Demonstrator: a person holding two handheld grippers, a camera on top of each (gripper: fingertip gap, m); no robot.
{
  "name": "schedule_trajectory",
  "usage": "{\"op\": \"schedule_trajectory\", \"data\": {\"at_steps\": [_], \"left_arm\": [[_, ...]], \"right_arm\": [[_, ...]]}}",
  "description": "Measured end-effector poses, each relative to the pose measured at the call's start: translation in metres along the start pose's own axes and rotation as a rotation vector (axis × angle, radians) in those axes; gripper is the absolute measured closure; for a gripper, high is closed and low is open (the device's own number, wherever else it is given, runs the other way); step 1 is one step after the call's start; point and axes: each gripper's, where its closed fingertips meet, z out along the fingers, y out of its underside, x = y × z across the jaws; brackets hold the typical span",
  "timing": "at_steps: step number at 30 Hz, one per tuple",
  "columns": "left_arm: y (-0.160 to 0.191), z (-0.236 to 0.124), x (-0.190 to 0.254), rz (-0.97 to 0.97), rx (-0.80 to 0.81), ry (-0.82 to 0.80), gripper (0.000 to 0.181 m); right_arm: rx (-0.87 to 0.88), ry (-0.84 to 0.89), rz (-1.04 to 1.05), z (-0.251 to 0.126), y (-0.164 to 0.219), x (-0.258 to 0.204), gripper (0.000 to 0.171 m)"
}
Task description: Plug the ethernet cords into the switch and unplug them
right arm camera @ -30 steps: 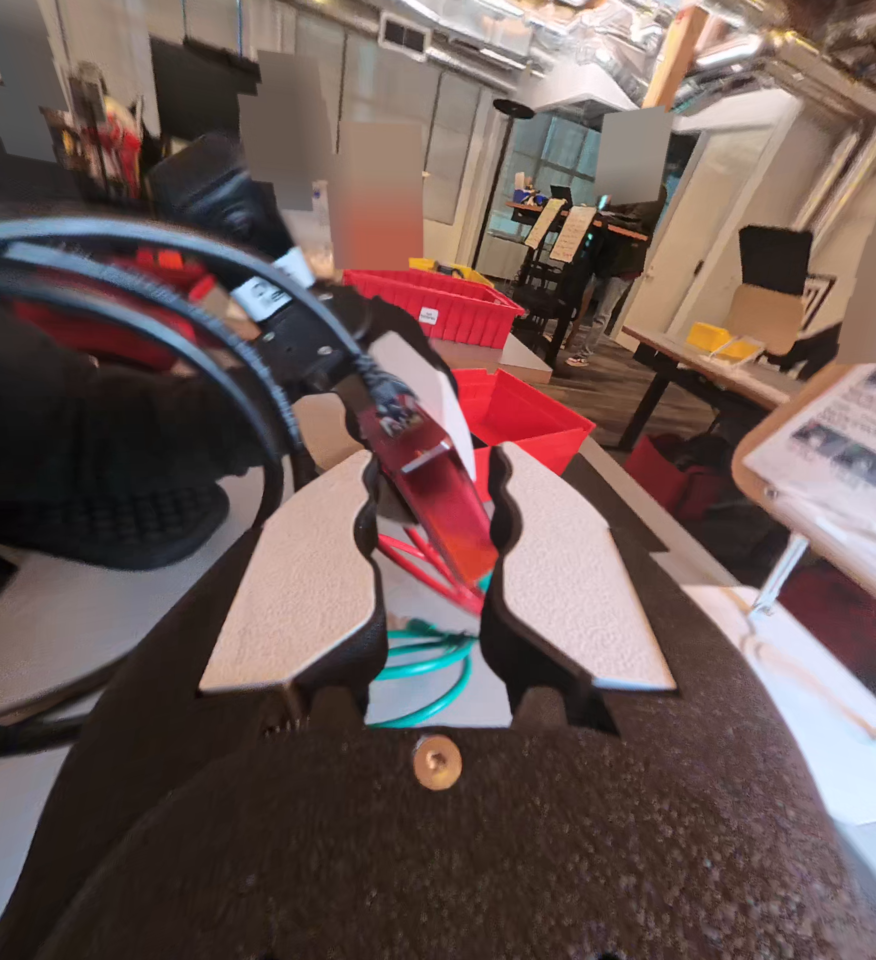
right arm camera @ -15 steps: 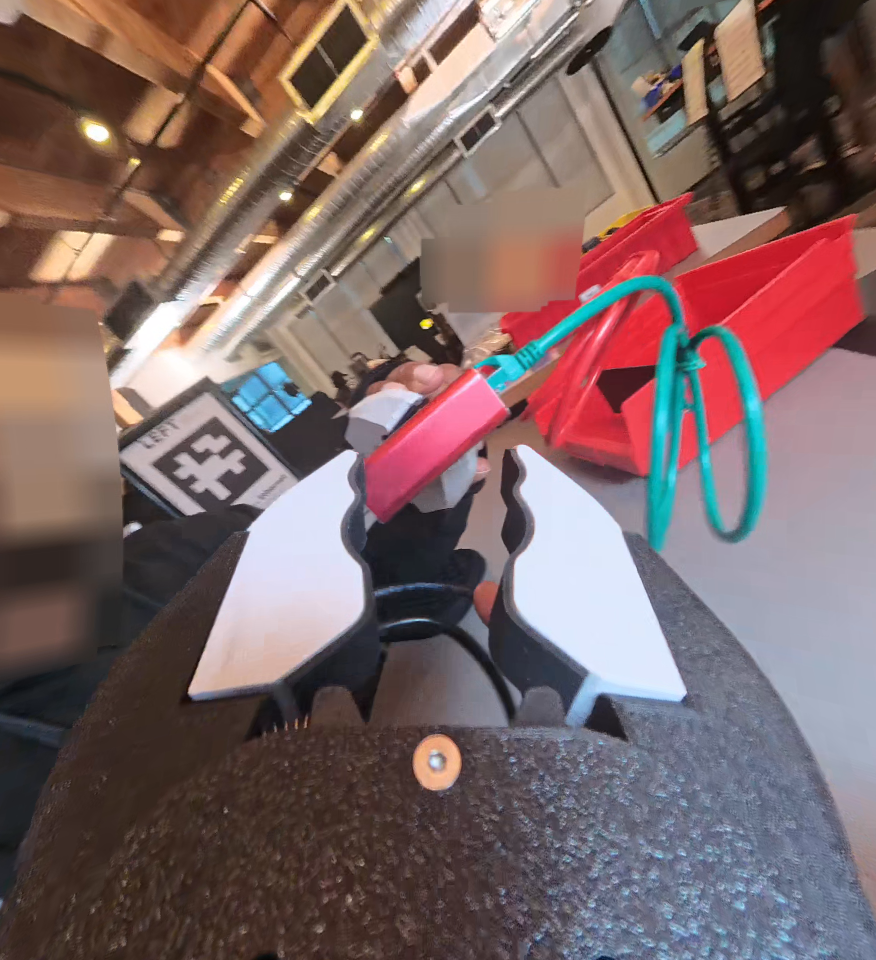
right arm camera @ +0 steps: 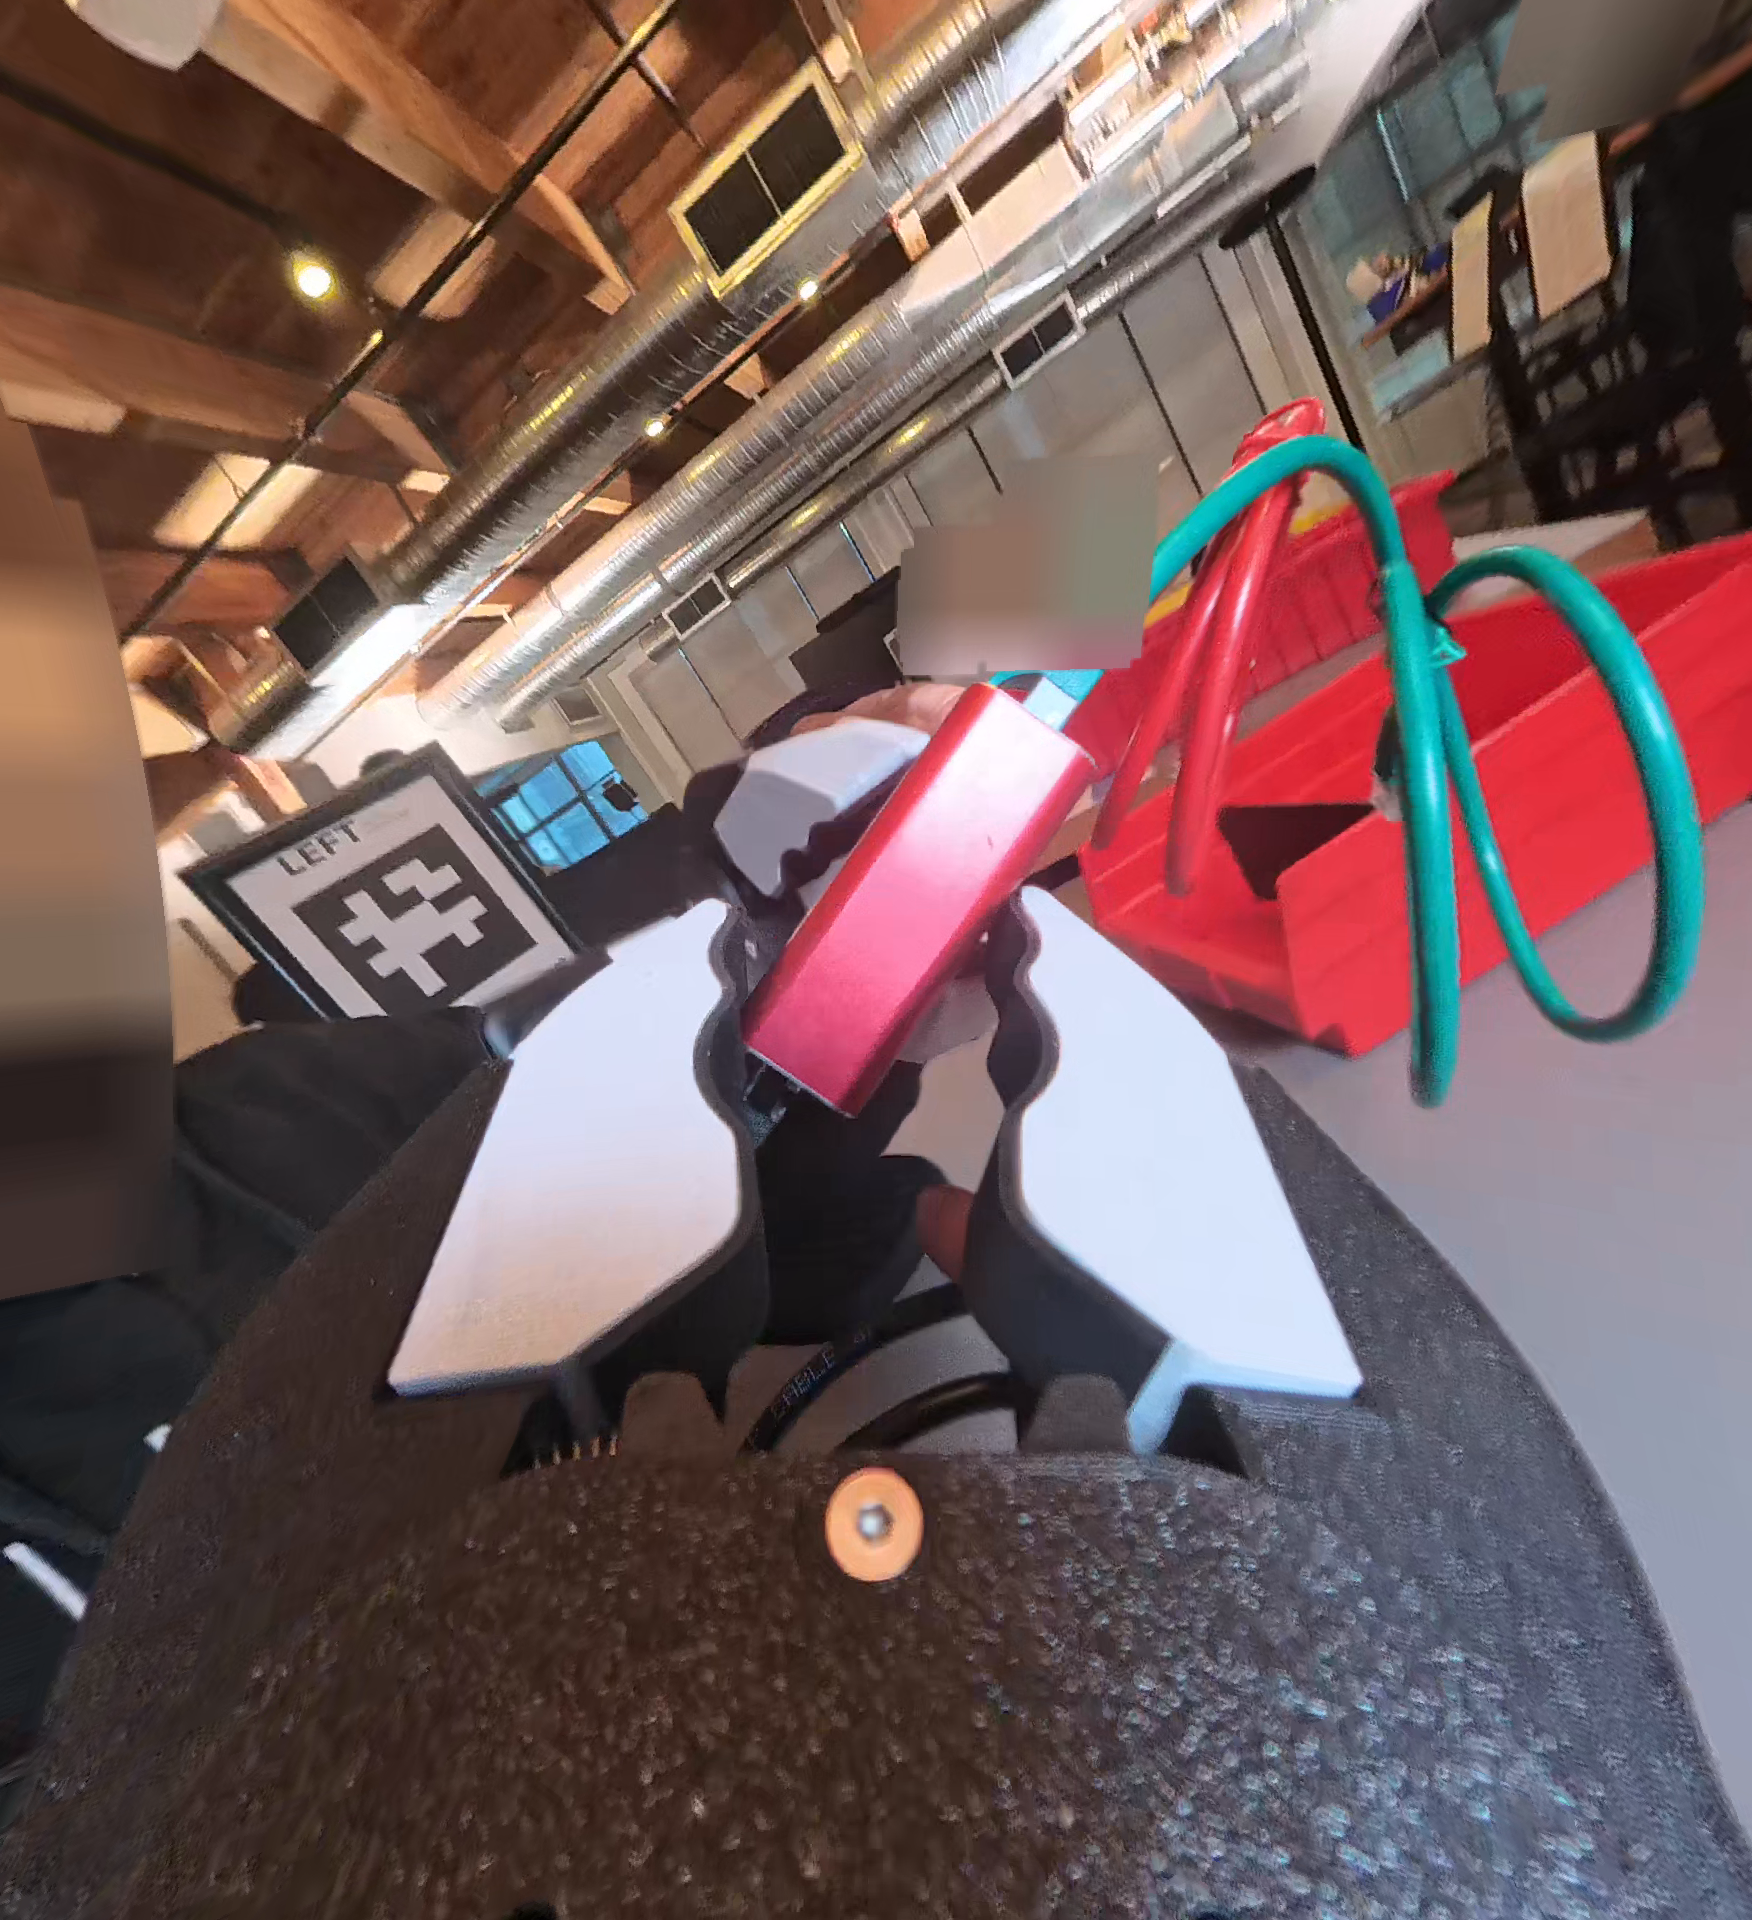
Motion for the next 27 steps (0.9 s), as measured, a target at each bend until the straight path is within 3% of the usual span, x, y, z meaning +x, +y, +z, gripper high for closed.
{"op": "schedule_trajectory", "data": {"at_steps": [1, 4, 6, 10, 12, 14, 16, 17, 23, 27], "left_arm": [[0.001, -0.003, -0.005, -0.052, -0.005, 0.028, 0.138], [0.000, -0.019, -0.032, -0.243, 0.031, 0.044, 0.155], [-0.005, -0.026, -0.039, -0.553, 0.104, 0.162, 0.154], [-0.038, -0.024, -0.028, -1.348, 0.367, 0.599, 0.143], [-0.049, -0.020, -0.029, -1.572, 0.486, 0.701, 0.130], [-0.051, -0.018, -0.041, -1.707, 0.603, 0.678, 0.130], [-0.047, -0.013, -0.040, -1.733, 0.598, 0.631, 0.137], [-0.047, -0.011, -0.031, -1.699, 0.556, 0.642, 0.150], [-0.033, -0.015, -0.028, -1.602, 0.536, 0.630, 0.155], [-0.022, -0.027, -0.044, -1.569, 0.603, 0.580, 0.156]], "right_arm": [[0.015, 0.002, -0.044, -0.001, -0.004, -0.003, 0.128], [0.088, -0.004, -0.180, -0.016, -0.021, -0.016, 0.132], [0.135, 0.005, -0.251, -0.024, -0.032, -0.026, 0.134], [0.178, 0.020, -0.419, -0.022, -0.041, -0.046, 0.135], [0.172, 0.029, -0.480, -0.015, -0.039, -0.051, 0.135], [0.101, 0.074, -0.532, -0.008, -0.028, -0.046, 0.136], [0.027, 0.108, -0.573, 0.001, -0.015, -0.039, 0.136], [0.007, 0.106, -0.574, 0.005, -0.010, -0.037, 0.136], [-0.029, 0.226, -0.636, 0.010, -0.009, -0.021, 0.141], [-0.168, 0.258, -0.662, 0.005, 0.007, -0.015, 0.130]]}}
